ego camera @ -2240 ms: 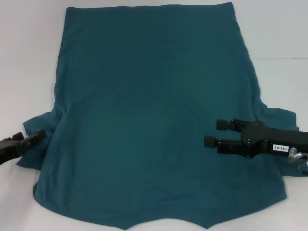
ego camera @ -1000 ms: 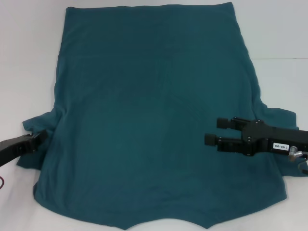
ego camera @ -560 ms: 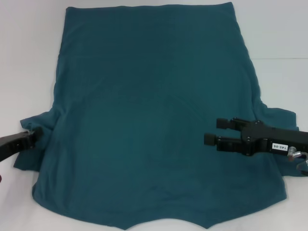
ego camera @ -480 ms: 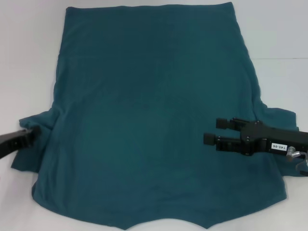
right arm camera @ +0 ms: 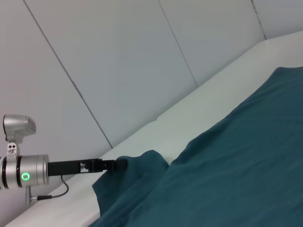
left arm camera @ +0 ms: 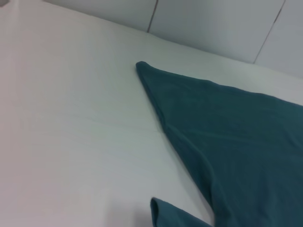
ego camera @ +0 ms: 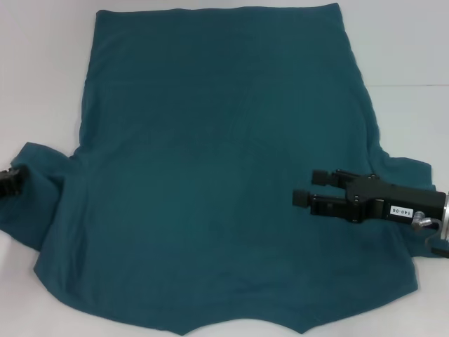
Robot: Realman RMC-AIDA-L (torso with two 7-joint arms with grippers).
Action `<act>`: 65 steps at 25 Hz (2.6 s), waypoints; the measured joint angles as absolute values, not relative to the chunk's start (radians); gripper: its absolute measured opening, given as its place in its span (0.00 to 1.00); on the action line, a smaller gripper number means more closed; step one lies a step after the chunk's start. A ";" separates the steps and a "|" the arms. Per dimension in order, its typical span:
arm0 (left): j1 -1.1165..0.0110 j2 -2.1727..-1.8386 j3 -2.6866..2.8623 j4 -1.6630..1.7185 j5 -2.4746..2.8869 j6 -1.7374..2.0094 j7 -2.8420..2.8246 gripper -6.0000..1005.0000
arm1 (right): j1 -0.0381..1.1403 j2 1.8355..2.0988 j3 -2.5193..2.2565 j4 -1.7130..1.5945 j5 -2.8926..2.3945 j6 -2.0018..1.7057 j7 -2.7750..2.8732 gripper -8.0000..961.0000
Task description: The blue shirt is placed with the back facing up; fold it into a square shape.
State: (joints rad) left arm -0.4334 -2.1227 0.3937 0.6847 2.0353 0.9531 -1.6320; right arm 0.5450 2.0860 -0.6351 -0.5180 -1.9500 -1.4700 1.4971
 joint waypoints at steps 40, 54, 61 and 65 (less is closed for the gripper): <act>-0.448 -2.120 0.463 0.822 2.087 1.242 -1.812 0.01 | 0.563 2.086 -0.644 -0.514 -1.953 -1.463 1.497 0.91; -0.504 -2.155 0.521 0.800 2.077 1.279 -1.906 0.03 | 0.560 2.086 -0.644 -0.514 -1.956 -1.462 1.488 0.90; -0.542 -2.161 0.528 0.704 2.063 1.303 -1.898 0.24 | 0.557 2.086 -0.644 -0.509 -1.954 -1.462 1.489 0.90; -0.545 -2.161 0.526 0.683 2.046 1.330 -1.886 0.33 | 0.554 2.086 -0.644 -0.510 -1.953 -1.462 1.494 0.90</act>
State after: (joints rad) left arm -0.5446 -2.1615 0.5263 0.6829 2.0463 1.3300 -1.8860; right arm 0.5540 2.0858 -0.6443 -0.5104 -1.9534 -1.4624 1.4942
